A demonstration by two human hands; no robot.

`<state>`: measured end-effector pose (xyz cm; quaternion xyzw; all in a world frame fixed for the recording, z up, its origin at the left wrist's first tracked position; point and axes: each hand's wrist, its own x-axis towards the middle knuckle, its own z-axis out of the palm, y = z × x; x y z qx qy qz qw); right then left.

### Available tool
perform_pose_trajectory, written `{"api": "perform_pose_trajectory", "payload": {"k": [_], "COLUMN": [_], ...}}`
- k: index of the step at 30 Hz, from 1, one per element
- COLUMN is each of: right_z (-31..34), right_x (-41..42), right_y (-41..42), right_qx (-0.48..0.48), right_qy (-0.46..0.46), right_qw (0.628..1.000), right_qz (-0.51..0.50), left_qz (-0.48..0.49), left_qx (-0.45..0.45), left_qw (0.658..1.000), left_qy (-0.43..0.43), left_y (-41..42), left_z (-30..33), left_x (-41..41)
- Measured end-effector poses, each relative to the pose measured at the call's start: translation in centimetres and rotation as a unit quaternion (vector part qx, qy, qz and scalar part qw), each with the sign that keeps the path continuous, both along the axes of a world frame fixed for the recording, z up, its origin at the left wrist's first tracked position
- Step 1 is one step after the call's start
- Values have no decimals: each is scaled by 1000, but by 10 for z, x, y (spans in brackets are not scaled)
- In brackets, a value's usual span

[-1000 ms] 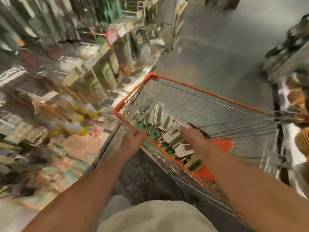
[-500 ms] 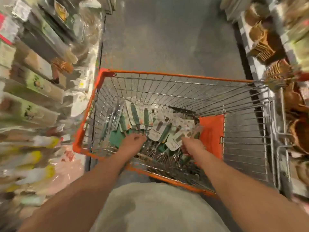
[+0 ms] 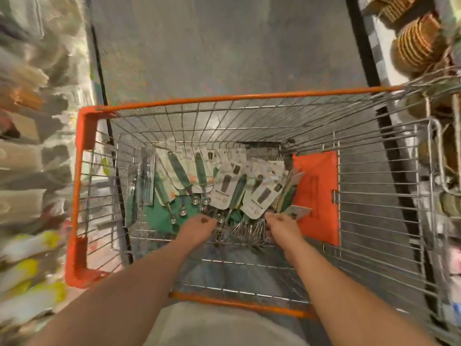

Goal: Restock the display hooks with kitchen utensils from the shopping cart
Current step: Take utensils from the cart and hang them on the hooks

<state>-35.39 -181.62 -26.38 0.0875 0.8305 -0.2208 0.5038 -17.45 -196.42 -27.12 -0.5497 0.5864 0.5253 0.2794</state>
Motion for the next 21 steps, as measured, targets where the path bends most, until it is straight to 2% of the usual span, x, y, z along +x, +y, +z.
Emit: {"api": "perform_pose_trajectory", "payload": {"k": [5,9,14,21], "right_z": [-25,-57,-97,-124], "right_x": [-14,-15,-7,-9], "right_y": [-2,0,3,2], "right_qx": [4,8,19,9], "right_qy": [-49,-82,-111,-129], "right_qw": [997,993,993,991], "right_qz": [66,80,26,-46], "left_qz": [-9,32,115,156], "left_qx": [-8,-29,-75,-127], "left_qw": [1000,999,990,978], "left_qy": [-1,-4,-31,-56], "left_y": [11,28,49,51], "left_z": [-19,-48,-92,-124], "left_x": [-30,-45,-50,-42]}}
